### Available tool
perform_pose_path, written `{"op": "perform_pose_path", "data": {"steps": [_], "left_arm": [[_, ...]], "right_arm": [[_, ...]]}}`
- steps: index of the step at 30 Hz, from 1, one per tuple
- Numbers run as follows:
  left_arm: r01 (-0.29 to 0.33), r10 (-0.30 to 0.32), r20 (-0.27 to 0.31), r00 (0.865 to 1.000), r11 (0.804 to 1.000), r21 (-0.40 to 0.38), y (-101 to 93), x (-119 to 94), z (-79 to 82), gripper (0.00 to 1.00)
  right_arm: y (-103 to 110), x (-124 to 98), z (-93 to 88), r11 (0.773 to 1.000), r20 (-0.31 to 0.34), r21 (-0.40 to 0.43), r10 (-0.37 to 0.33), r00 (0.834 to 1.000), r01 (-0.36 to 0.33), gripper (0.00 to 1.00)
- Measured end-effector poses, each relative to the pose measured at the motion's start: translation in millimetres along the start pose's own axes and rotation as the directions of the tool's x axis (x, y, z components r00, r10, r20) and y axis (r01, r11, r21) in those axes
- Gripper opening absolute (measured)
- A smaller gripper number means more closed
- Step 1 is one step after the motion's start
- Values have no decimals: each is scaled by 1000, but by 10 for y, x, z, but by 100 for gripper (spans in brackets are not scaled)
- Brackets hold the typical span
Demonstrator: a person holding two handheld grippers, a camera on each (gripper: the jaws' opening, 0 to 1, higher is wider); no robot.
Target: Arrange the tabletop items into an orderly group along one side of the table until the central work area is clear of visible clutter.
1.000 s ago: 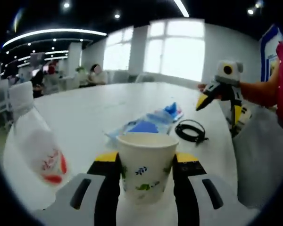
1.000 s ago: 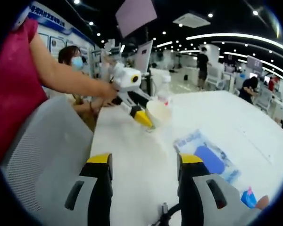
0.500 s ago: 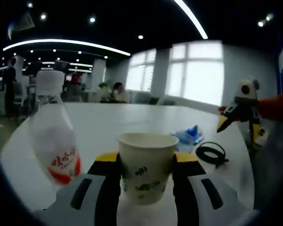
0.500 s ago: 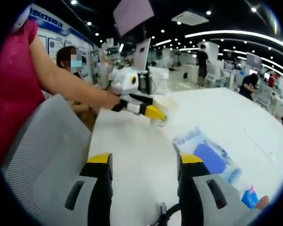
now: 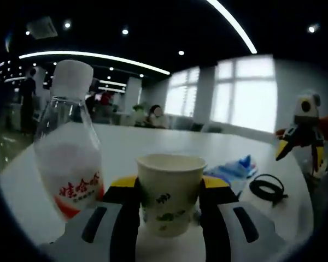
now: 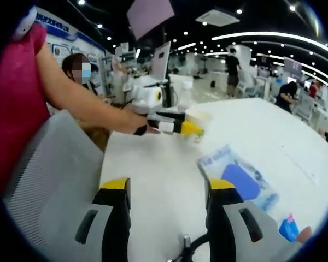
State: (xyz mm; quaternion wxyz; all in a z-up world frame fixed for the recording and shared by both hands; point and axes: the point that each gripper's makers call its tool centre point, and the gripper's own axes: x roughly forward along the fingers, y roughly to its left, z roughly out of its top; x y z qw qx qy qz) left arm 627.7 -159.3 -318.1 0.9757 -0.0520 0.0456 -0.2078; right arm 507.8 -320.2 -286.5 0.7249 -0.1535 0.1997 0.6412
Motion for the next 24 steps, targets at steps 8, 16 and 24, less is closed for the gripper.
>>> {"op": "perform_pose_path", "data": {"steps": [8,16,24], "left_arm": [[-49,49,16,999,999,4,49,67,-94,40],[-67,66,15,998,998,16,105,90,-128,40],[-85,85,12,996,996,10,213,103,-163,40]], "right_arm": [[-25,10,-26,1000,-23,11,2,1000,-1,54],[-22,37,-56,1000,-34,22,5,999,-4,54],[-21,25,-76,1000,-38,29,2,999,-1,53]]}}
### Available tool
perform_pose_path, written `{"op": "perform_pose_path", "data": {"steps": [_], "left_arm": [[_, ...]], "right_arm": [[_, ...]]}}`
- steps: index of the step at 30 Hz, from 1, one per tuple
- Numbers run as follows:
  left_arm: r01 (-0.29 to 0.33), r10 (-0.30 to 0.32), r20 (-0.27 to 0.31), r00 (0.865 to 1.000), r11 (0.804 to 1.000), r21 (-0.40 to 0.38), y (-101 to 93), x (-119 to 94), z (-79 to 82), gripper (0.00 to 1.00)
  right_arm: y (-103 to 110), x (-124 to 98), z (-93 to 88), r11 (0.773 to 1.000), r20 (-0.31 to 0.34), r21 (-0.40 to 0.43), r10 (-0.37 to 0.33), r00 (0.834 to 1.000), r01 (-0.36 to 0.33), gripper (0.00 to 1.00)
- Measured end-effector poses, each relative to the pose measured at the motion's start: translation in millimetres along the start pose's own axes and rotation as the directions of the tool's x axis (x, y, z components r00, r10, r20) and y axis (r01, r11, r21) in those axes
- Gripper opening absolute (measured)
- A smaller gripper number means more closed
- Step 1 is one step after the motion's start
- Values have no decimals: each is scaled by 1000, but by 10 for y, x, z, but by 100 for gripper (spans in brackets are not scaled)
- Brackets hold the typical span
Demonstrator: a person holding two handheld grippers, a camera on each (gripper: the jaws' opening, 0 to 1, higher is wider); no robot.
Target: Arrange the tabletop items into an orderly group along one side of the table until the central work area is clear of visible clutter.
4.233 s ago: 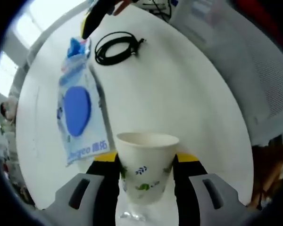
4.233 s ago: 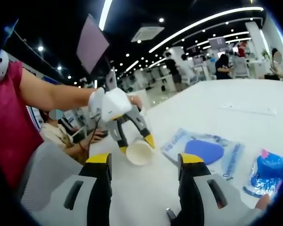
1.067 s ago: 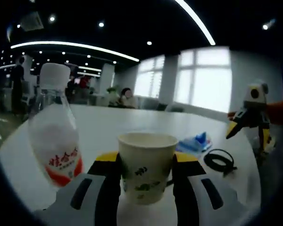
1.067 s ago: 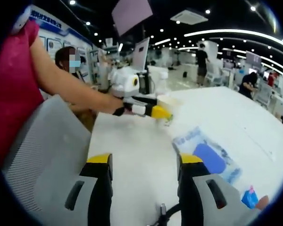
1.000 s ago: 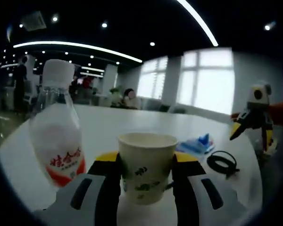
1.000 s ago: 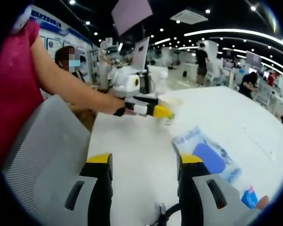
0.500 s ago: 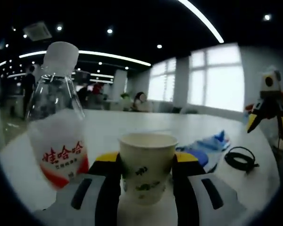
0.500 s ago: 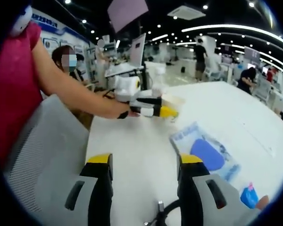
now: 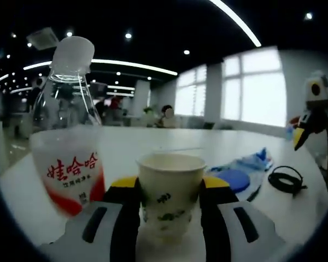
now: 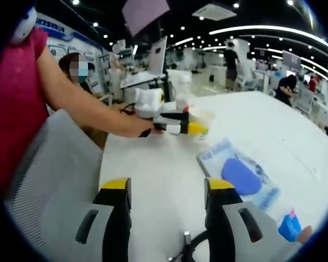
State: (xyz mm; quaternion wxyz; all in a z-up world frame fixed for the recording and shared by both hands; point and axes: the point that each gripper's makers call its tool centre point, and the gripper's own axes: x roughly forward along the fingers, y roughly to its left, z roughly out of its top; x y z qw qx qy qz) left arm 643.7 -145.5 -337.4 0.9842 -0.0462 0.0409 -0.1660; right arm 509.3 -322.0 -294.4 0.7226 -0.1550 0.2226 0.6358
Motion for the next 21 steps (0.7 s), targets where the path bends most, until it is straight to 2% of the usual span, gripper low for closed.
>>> {"op": "perform_pose_path", "data": {"steps": [9,13,21], "left_arm": [[-21,21,-3,1000,1000,1,0,17,-21,40],[-26,26,-35,999,1000,7,-7,-4,-87,41],[-23,24,-47,999,1000,13,-13,-25,-106,41]], "right_arm": [[7,-9,-15,1000,-4,3,1,1000,-1,53],[6,-15,-7,1000,0,3,0,1000,0,53],[6,-19,-5,1000,6,7,1,1000,-1,53]]}}
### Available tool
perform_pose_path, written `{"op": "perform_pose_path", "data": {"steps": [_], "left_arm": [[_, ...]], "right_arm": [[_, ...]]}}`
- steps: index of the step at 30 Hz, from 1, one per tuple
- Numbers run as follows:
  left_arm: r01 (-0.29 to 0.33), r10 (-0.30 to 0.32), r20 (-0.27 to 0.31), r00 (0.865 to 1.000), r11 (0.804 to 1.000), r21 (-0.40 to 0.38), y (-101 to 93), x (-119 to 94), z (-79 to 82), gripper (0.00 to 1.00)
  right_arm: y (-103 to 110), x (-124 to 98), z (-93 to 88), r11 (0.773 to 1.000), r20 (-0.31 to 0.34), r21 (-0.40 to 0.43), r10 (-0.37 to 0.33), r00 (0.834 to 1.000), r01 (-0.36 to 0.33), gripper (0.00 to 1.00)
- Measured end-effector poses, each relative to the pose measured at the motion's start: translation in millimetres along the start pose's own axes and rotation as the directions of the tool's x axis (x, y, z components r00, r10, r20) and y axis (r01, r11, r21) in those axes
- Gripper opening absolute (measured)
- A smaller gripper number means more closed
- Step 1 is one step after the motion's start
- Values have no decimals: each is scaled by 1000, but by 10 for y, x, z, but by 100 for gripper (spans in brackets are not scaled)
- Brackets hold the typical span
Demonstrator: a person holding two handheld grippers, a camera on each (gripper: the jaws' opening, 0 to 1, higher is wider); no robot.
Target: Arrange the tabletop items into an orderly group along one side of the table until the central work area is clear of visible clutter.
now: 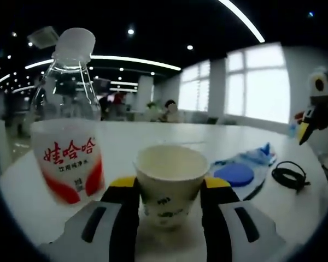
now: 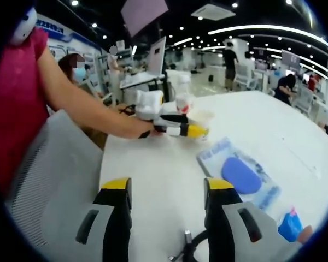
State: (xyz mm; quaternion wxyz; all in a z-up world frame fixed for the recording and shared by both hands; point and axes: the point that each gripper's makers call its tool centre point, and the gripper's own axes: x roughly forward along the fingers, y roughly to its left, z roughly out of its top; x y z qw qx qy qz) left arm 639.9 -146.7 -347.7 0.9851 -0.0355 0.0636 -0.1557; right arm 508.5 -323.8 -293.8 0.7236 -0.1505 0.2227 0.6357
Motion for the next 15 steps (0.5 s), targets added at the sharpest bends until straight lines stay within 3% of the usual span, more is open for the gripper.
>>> {"op": "perform_pose_path", "data": {"steps": [15], "left_arm": [[8,-9,-40,999,1000,-7,29,-56,-83,41]], "right_arm": [[9,-9,-21,1000,5,7,-3,1000,3,53]]}}
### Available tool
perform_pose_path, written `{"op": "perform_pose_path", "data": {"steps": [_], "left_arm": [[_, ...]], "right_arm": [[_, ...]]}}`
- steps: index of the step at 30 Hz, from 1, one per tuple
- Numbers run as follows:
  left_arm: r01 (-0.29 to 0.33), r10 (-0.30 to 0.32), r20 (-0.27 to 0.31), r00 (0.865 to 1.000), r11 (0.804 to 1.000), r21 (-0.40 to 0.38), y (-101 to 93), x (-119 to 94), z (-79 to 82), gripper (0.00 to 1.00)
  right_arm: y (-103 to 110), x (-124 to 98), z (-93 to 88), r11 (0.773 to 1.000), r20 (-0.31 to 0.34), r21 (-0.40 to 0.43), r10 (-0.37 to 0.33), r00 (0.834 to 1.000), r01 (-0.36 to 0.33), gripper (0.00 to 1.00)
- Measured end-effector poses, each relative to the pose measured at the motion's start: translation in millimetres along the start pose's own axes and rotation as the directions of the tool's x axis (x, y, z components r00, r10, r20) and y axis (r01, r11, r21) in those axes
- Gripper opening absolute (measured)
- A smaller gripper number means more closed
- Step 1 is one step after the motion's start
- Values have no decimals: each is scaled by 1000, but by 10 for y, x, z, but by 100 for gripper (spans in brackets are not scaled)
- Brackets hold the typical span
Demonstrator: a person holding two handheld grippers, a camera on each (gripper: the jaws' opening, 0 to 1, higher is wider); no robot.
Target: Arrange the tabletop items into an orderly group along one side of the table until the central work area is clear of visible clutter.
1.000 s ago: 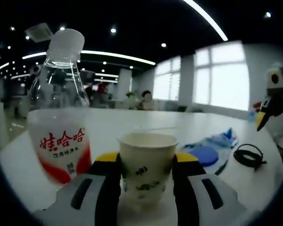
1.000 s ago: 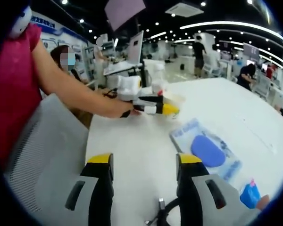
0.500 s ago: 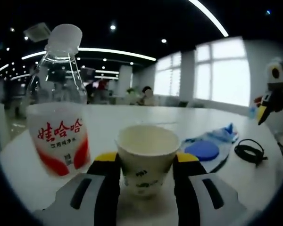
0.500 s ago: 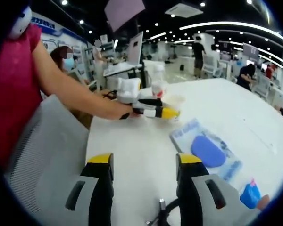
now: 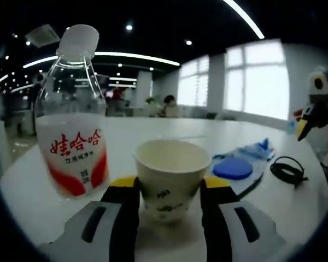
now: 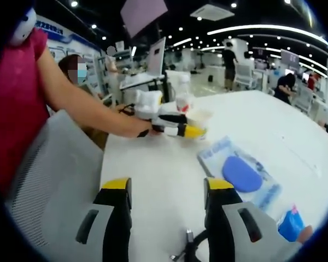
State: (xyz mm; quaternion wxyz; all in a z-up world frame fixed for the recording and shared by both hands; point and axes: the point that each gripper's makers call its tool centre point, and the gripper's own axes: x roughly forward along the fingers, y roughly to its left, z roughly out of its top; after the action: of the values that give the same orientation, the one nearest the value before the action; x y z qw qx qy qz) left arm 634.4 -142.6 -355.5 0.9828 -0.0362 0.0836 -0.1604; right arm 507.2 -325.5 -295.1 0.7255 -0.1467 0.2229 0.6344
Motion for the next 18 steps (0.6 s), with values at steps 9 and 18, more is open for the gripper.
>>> {"op": "perform_pose_path", "data": {"steps": [9,18], "left_arm": [[14,-15,-13,1000,1000,-9,-83,-81,-24,50],[16,-16,-31,999,1000,-2,-73,-310,-74,50]], "right_arm": [[-4,2,11,1000,6,1,-1,1000,1,53],[7,-13,34,1000,15,-1,-4,1000,4,53]]}}
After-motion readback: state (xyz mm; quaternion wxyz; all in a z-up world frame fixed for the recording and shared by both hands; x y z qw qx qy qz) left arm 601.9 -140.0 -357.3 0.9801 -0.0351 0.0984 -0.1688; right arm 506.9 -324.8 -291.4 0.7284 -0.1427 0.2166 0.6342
